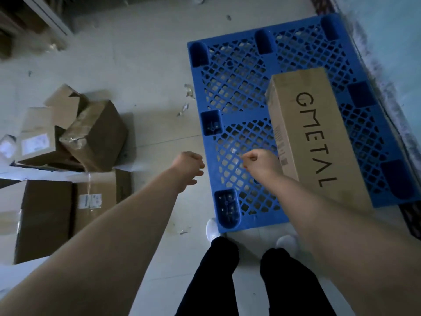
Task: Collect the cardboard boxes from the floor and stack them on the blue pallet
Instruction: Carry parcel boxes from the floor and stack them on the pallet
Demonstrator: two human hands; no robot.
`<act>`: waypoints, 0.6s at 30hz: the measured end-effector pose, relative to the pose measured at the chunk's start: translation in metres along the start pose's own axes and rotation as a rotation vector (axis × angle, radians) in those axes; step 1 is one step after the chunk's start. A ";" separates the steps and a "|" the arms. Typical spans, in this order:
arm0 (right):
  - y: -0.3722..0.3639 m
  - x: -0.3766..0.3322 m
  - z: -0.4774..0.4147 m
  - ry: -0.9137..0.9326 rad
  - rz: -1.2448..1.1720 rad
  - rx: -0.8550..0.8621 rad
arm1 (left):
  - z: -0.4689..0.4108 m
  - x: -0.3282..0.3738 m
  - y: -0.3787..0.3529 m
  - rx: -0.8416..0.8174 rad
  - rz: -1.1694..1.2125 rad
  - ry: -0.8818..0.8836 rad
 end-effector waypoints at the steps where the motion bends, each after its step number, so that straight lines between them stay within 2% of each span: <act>1: -0.002 -0.012 0.007 0.020 0.007 -0.005 | 0.006 0.000 0.008 0.009 0.013 -0.011; 8: -0.010 -0.073 0.049 0.152 0.135 0.007 | 0.063 -0.018 0.050 0.101 0.113 -0.091; 15: -0.044 -0.104 0.110 0.303 0.223 -0.067 | 0.142 -0.086 0.085 0.155 0.192 -0.044; 18: -0.064 -0.113 0.138 0.346 0.260 -0.102 | 0.164 -0.118 0.101 0.234 0.206 -0.048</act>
Point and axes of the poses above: each hand's wrist, its own z-axis away from the middle knuckle, its own y-axis out of the back of the hand, x = y × z, the point moved 4 cm from there along -z, towards the middle knuckle, and after that the axes turned 9 degrees about z, right-handed, at the moved point
